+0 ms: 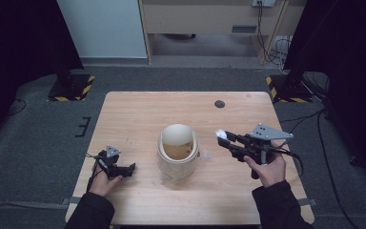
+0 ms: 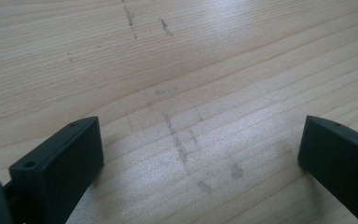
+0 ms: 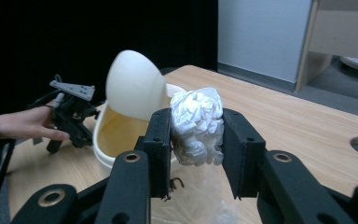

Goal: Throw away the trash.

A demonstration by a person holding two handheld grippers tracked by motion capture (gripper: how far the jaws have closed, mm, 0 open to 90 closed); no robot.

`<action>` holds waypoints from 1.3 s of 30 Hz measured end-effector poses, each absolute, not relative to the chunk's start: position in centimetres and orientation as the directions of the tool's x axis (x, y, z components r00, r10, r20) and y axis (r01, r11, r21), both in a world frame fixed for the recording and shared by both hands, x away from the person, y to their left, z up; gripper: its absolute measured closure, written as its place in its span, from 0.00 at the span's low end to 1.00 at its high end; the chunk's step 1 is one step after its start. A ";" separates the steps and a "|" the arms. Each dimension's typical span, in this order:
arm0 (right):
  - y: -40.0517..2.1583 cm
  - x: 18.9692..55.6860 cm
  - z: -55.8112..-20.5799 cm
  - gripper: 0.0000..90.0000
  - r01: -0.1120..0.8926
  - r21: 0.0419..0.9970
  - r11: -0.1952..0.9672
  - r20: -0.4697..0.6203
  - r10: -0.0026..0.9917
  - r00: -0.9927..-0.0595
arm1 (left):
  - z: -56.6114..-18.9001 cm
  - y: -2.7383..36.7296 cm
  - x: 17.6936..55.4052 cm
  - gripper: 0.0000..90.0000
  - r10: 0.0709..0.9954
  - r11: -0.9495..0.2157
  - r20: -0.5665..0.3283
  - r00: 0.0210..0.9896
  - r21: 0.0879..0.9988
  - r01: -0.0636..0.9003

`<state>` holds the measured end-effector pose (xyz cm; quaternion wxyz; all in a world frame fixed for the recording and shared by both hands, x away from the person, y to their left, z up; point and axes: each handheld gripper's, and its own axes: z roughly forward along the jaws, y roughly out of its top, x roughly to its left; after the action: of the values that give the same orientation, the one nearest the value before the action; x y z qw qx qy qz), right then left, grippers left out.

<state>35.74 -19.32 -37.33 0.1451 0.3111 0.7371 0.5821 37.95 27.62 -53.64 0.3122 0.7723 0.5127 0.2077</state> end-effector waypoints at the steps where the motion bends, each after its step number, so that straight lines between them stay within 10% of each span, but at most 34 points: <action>1: -19.1 35.7 -37.3 0.73 0.293 0.948 0.124 0.157 0.618 -0.770 | -53.6 27.6 38.0 0.00 0.922 -0.279 0.001 0.388 0.695 0.662; 39: -10.7 35.9 -39.0 0.73 0.305 0.928 0.213 0.168 0.492 -0.854 | -53.6 27.6 37.9 0.00 0.922 -0.279 0.000 0.388 0.695 0.662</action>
<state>35.86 -10.69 -38.96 0.0816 0.2572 0.7747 0.5720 37.95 27.62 -53.64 0.3123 0.7724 0.5126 0.2076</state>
